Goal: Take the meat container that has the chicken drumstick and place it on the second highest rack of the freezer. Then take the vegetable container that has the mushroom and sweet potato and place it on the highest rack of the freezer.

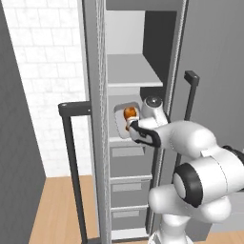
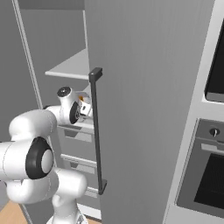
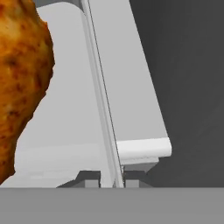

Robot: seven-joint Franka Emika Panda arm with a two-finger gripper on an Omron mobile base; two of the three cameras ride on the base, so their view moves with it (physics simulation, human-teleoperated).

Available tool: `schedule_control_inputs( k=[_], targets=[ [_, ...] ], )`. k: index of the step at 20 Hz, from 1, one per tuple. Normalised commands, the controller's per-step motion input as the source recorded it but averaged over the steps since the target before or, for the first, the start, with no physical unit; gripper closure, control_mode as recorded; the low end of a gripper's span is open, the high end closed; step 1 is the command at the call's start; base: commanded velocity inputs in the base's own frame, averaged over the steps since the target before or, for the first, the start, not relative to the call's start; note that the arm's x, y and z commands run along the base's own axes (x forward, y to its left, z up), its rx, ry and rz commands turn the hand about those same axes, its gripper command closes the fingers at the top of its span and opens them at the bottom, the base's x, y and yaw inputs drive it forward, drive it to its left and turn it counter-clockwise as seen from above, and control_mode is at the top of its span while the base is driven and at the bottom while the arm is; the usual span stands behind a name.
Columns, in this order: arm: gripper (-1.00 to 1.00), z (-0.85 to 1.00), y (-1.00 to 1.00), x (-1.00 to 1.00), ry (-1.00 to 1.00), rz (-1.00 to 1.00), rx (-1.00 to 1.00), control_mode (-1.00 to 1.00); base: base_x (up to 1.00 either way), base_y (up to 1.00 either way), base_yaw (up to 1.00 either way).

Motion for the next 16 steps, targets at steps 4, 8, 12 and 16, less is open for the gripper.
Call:
schedule_control_inputs(
  k=[4, 8, 12, 16],
  targets=[
    [1.0, -0.07, 0.1, 0.53, 0.0, -0.01, 0.0, -1.0, 0.0, 0.0, 0.0],
    [1.0, -0.11, 0.14, 0.28, 0.0, -0.01, 0.0, -1.0, 0.0, 0.0, 0.0],
    [1.0, -0.07, 0.36, -0.06, 0.0, 0.0, 0.0, -1.0, 0.0, 0.0, 0.0],
    [1.0, 0.0, 0.3, 0.03, 0.0, 0.0, 0.0, -1.0, 0.0, 0.0, 0.0]
  ],
)
